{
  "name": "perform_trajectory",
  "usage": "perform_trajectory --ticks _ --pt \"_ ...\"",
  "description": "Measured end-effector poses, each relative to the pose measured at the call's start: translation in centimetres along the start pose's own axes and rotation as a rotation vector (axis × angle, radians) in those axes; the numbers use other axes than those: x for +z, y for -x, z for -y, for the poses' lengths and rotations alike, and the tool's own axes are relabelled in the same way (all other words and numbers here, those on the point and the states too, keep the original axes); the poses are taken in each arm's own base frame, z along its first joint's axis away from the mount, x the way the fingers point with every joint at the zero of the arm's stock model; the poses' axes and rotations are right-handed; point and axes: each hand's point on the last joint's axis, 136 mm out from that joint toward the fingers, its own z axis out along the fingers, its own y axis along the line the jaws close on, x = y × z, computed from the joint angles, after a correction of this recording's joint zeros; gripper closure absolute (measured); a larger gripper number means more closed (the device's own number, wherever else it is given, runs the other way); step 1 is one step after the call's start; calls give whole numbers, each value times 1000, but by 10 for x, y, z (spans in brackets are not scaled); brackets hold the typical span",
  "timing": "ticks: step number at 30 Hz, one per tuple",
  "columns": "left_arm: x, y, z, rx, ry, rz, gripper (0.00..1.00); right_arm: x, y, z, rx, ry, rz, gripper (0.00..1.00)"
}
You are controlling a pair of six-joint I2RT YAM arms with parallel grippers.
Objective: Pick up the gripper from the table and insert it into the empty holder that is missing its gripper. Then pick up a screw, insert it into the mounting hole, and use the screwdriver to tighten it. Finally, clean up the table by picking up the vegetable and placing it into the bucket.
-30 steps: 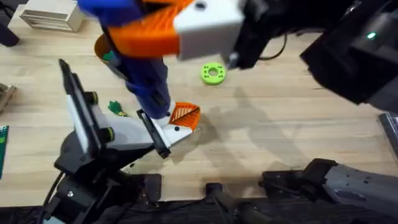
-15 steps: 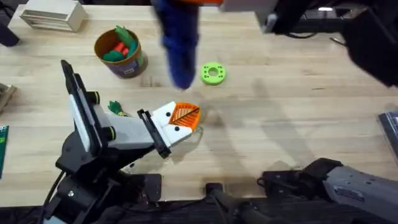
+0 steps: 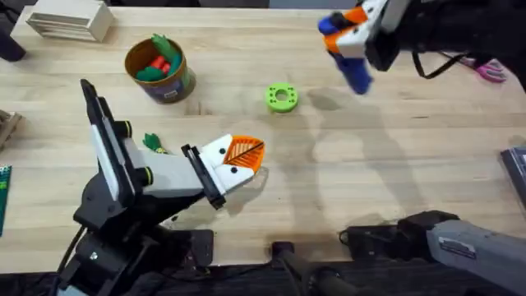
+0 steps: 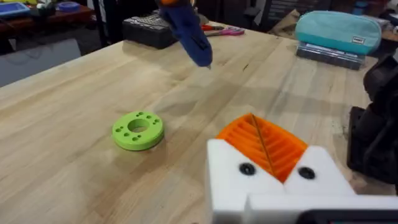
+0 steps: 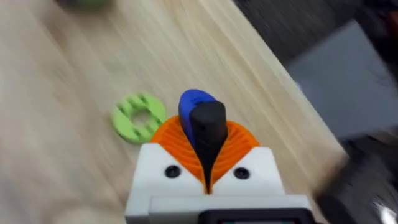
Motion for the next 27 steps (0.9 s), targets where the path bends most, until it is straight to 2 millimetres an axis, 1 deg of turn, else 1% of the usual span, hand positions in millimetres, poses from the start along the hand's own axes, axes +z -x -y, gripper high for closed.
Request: perform_trajectory --ticks 4,7,10,13,18,20,22,23,24,25,26,27 --pt "0 0 0 0 0 0 995 18 -54 10 -183 -36 -251 970" --pt "0 0 0 0 0 0 995 31 -78 14 -284 -22 -352 970" --pt "0 0 0 0 0 0 995 45 -95 15 -368 10 -410 970" --pt "0 0 0 0 0 0 995 61 -110 13 -410 43 -447 970" --pt "0 0 0 0 0 0 995 83 -137 -4 -432 141 -511 970" --pt "0 0 0 0 0 0 995 88 -142 -12 -441 168 -527 970" --pt "0 0 0 0 0 0 995 90 -140 -19 -447 182 -532 954" --pt "0 0 0 0 0 0 995 91 -138 -22 -440 182 -530 858" --pt "0 0 0 0 0 0 995 92 -136 -24 -438 182 -526 728" --pt "0 0 0 0 0 0 995 94 -133 -26 -436 178 -524 567" --pt "0 0 0 0 0 0 995 94 -131 -27 -432 174 -525 436" --pt "0 0 0 0 0 0 995 95 -127 -29 -426 169 -523 280"
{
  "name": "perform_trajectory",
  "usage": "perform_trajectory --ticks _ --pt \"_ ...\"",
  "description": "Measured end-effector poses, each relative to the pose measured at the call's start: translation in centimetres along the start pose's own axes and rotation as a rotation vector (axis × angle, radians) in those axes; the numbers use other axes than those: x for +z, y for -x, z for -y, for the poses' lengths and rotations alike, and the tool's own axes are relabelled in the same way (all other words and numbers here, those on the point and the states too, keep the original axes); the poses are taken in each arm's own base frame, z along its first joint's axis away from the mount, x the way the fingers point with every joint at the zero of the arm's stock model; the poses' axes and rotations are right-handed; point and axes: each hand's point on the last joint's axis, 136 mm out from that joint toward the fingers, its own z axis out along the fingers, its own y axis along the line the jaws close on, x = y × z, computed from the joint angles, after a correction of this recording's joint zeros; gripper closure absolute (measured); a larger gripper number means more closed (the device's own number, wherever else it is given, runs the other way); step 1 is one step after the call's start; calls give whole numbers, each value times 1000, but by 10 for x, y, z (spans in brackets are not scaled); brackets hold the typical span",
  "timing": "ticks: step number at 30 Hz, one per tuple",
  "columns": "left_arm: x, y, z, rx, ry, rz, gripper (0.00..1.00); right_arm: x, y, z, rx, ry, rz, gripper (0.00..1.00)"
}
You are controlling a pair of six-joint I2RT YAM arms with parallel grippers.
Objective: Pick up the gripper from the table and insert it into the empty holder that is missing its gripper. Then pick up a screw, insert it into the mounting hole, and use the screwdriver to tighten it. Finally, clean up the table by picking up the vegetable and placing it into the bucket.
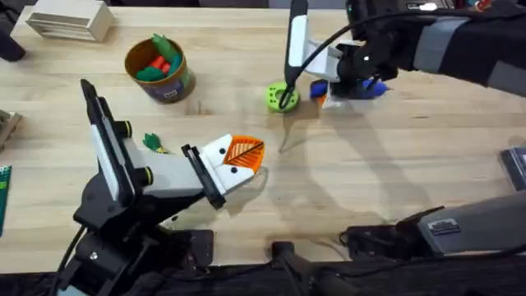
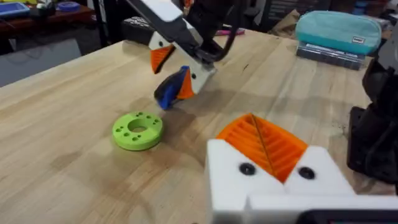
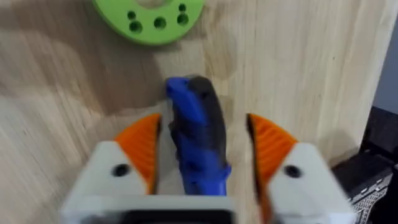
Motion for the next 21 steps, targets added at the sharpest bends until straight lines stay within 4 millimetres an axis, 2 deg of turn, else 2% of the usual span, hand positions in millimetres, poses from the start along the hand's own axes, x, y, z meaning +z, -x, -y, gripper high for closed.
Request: perform_trajectory --ticks 1,2,3,8,15,21 --pt "0 0 0 0 0 0 995 -1 3 0 9 -4 2 134" --pt "0 0 0 0 0 0 995 -3 6 -1 18 -7 6 68" --pt "0 0 0 0 0 0 995 -6 9 -1 39 -13 12 46" --pt "0 0 0 0 0 0 995 -31 21 10 202 -74 61 36" --pt "0 0 0 0 0 0 995 -85 28 32 470 -188 170 35" --pt "0 0 0 1 0 0 984 -126 29 41 611 -256 256 36"
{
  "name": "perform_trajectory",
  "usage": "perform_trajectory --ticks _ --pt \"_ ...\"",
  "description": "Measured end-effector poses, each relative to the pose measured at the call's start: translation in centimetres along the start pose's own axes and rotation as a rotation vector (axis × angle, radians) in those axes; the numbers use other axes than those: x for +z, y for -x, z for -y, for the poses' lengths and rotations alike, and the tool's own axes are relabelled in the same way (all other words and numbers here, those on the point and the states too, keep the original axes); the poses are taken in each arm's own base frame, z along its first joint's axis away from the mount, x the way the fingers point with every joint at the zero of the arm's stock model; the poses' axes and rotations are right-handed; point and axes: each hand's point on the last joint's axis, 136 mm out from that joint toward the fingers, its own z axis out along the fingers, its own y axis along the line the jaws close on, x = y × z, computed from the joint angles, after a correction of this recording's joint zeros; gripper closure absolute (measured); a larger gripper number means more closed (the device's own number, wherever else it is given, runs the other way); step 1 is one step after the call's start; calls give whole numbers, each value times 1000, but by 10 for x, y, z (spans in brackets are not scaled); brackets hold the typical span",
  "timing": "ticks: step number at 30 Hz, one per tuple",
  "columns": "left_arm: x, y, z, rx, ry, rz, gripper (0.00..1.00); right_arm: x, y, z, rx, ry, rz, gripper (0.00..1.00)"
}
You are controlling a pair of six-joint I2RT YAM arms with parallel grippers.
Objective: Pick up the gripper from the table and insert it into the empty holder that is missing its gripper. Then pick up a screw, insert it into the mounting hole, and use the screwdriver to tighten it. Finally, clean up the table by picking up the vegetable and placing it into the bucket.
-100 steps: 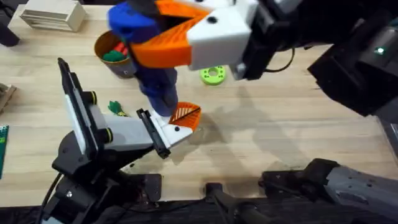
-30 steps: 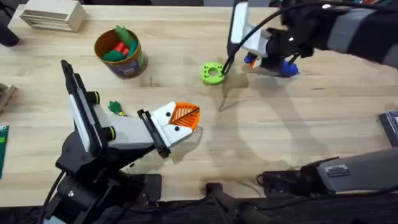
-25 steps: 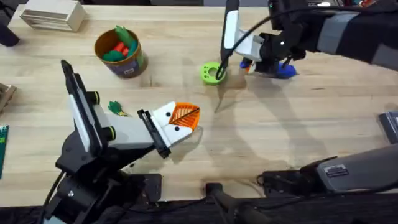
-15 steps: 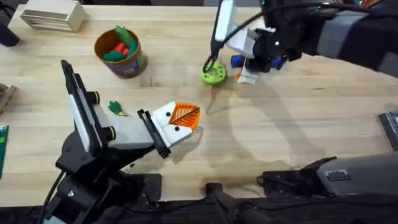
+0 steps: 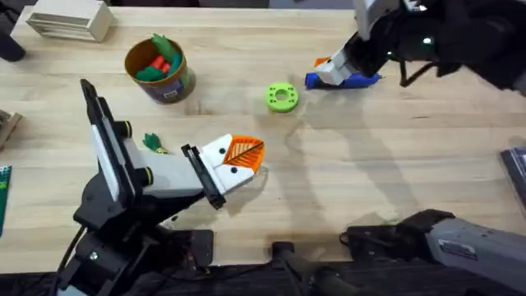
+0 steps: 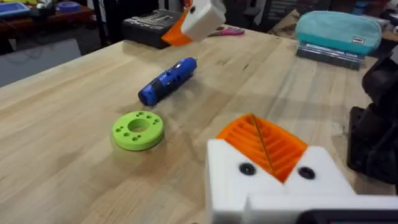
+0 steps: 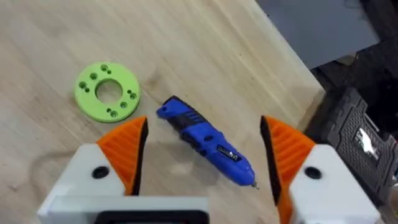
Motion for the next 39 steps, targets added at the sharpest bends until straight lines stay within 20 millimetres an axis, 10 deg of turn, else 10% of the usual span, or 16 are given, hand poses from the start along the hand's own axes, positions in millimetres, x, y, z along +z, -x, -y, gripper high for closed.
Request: perform_trajectory --ticks 7,23,31,39 --pt "0 0 0 -4 1 0 35 -17 -8 -3 116 10 -20 36" --pt "-7 14 -25 -67 168 -16 14 -21 -7 -37 299 196 -21 35" --pt "-46 85 -53 -160 460 -194 13 -21 -6 -40 315 210 -16 33" --pt "-41 97 -74 -241 562 -472 14 -21 -7 -41 318 215 -21 33"
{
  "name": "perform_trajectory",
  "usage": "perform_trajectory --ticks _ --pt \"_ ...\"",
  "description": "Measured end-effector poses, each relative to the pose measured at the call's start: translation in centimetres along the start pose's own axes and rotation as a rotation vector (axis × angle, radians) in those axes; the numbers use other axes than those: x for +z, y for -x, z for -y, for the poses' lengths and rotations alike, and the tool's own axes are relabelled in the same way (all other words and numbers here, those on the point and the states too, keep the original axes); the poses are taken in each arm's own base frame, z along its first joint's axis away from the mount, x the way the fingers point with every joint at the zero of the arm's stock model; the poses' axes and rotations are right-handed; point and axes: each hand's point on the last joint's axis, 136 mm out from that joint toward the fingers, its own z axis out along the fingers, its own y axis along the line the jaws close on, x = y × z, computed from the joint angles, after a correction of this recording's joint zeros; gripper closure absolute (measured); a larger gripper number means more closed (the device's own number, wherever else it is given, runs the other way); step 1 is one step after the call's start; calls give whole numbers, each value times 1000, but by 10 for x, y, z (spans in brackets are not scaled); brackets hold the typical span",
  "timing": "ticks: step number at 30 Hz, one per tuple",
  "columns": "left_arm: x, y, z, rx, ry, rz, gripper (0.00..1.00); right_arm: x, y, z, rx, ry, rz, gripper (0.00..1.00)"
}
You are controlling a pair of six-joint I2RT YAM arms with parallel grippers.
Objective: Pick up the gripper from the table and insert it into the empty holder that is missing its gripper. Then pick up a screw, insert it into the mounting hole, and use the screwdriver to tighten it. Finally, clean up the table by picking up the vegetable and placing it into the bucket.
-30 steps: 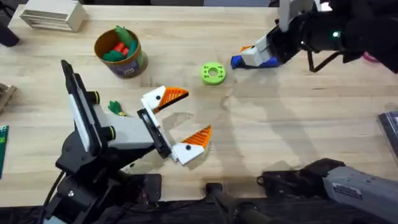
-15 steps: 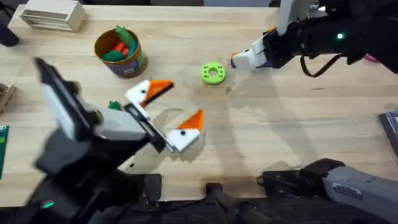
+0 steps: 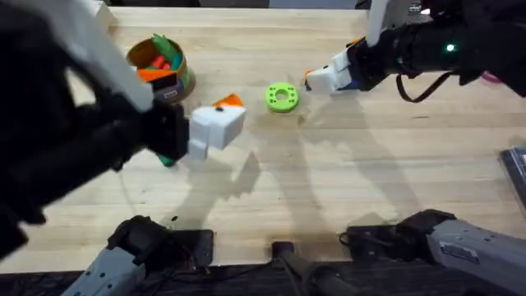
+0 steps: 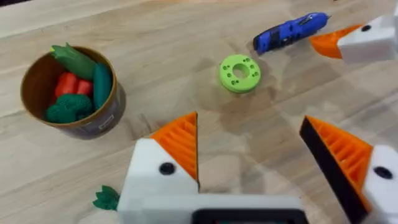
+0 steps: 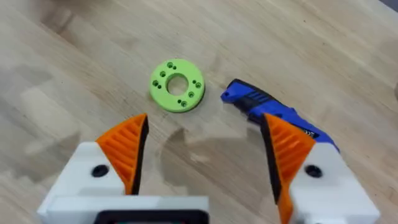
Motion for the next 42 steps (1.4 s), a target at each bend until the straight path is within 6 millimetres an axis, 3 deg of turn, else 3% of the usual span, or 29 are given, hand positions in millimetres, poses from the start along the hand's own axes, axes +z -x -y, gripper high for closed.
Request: perform_trajectory --ticks 5,12,15,24,33,42 --pt "10 2 -8 -64 54 -52 14 0 -9 -2 5 8 -35 33" --pt "-3 -63 -86 -483 496 -279 14 0 -13 -3 7 11 -51 33" --pt "-1 -74 -103 -630 591 -310 14 0 -12 -3 7 11 -49 33" --pt "8 -94 -129 -809 723 -382 14 0 -12 -3 7 10 -48 31" --pt "41 -170 -147 -928 814 -544 14 0 -12 -3 7 11 -51 31" --pt "41 -202 -167 -1046 854 -605 13 0 -13 -3 7 11 -52 31"
